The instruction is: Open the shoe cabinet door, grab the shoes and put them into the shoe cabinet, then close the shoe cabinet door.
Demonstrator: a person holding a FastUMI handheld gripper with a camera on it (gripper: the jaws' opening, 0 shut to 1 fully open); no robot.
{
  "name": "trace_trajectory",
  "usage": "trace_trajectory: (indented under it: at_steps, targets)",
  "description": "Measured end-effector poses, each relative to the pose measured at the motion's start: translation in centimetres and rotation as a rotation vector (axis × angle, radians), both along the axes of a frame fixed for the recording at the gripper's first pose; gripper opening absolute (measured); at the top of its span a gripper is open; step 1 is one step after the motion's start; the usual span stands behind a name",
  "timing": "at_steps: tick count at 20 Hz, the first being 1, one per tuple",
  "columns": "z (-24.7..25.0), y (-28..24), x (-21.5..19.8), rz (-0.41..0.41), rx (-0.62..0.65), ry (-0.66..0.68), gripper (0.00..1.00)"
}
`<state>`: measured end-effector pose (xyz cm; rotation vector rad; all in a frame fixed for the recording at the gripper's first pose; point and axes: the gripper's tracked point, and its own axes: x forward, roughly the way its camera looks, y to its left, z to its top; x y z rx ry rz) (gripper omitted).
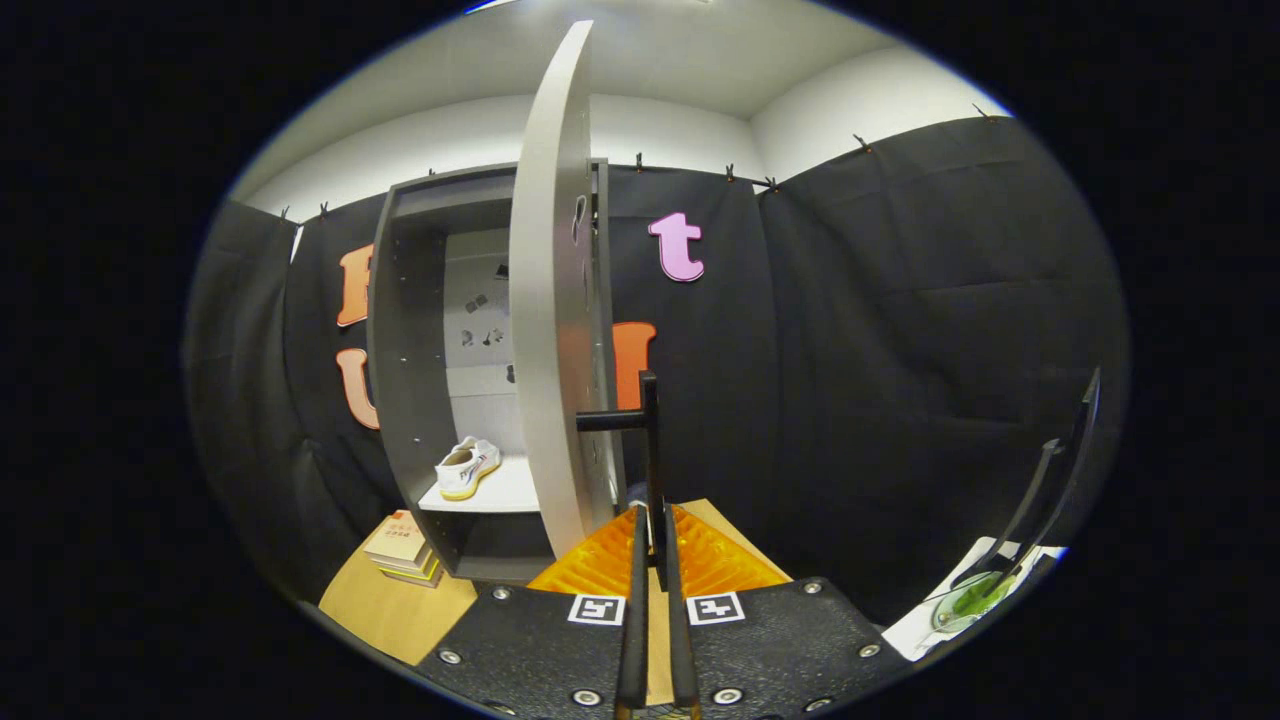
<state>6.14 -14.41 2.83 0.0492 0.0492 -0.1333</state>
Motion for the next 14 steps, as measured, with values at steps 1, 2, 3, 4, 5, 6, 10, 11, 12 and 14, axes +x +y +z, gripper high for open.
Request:
trace_trajectory:
  at_steps: [1,2,3,4,5,6,10,11,12,14]
  targets:
    - [0.0,-0.6,-0.2,-0.012,-0.005,0.004,0.08]
    - [0.0,-0.8,-0.4,-0.015,-0.001,0.007,0.08]
    - [0.0,-1.3,-0.6,-0.034,-0.002,0.005,0.04]
    - [0.0,-2.0,-0.7,-0.048,-0.006,0.002,0.02]
    - [0.0,-2.2,-1.0,-0.05,0.006,0.002,0.02]
    - [0.1,-2.0,-1.4,-0.049,0.028,-0.006,0.02]
    - [0.3,-1.2,-3.9,-0.069,0.028,-0.021,0.03]
    - [0.4,-0.2,-4.7,-0.058,0.032,-0.025,0.03]
    - [0.4,0.9,-5.2,-0.044,0.035,-0.027,0.02]
    - [-0.2,4.0,-6.2,0.003,0.04,-0.023,0.02]
